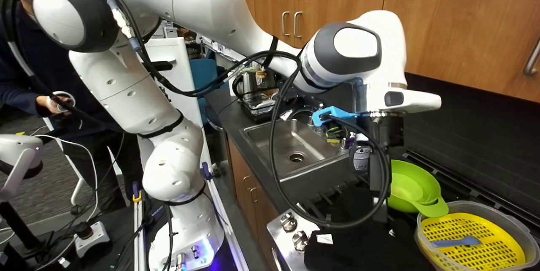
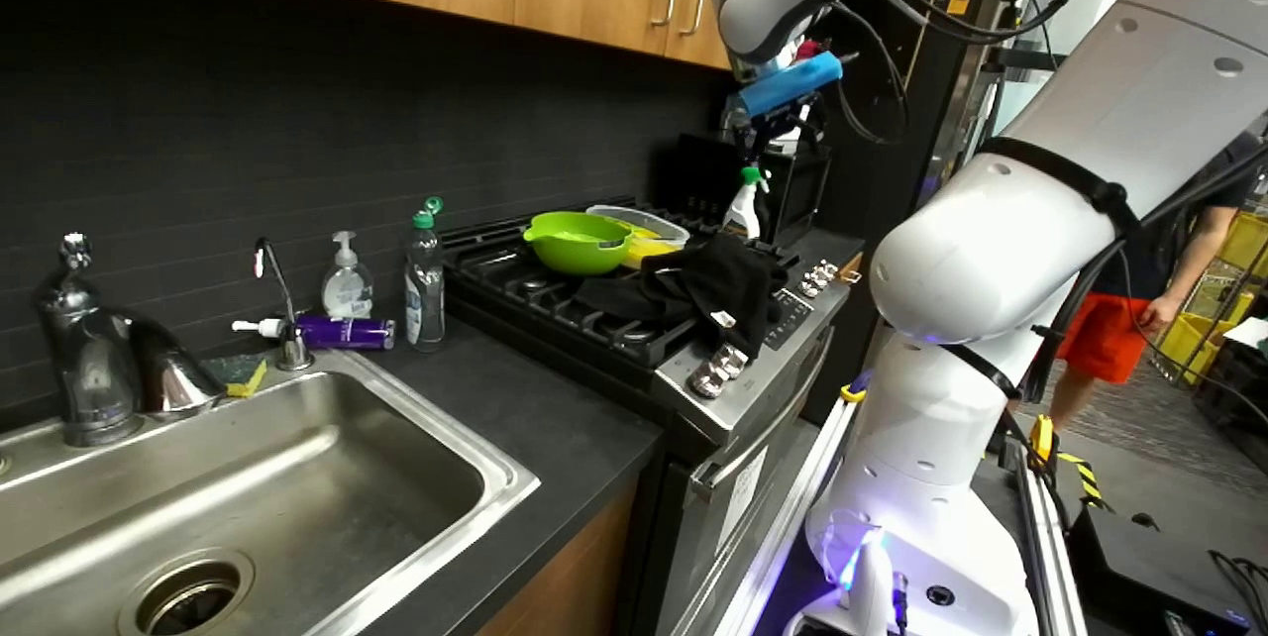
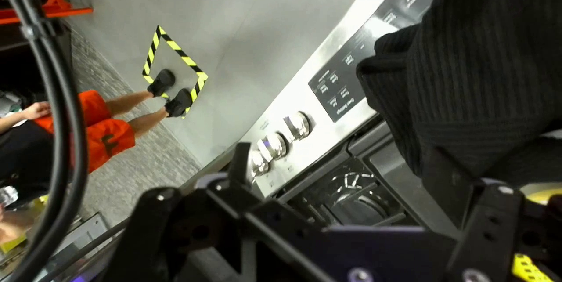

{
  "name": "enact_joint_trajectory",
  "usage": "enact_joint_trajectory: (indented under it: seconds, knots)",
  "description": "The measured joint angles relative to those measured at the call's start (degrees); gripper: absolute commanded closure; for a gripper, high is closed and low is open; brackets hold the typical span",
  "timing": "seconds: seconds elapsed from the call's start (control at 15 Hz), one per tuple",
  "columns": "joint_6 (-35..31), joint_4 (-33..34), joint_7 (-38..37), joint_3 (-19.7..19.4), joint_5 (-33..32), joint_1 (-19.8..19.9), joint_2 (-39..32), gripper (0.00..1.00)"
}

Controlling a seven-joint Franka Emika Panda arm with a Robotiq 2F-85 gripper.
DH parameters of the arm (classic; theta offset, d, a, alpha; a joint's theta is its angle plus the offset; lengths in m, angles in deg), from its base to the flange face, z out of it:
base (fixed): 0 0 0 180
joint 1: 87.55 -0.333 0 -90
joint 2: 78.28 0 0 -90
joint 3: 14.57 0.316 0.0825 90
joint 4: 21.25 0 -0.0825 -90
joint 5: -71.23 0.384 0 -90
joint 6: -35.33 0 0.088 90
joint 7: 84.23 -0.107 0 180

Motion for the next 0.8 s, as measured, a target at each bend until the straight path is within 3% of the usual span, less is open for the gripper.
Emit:
enact_joint_trajectory:
  seconds: [0.33,0.8]
  knots:
    - [0.0,0.8,10.1,-4.0,8.8,0.8,-4.4,0.00]
    - [-1.8,1.7,19.9,-5.3,21.5,1.0,-7.5,0.00]
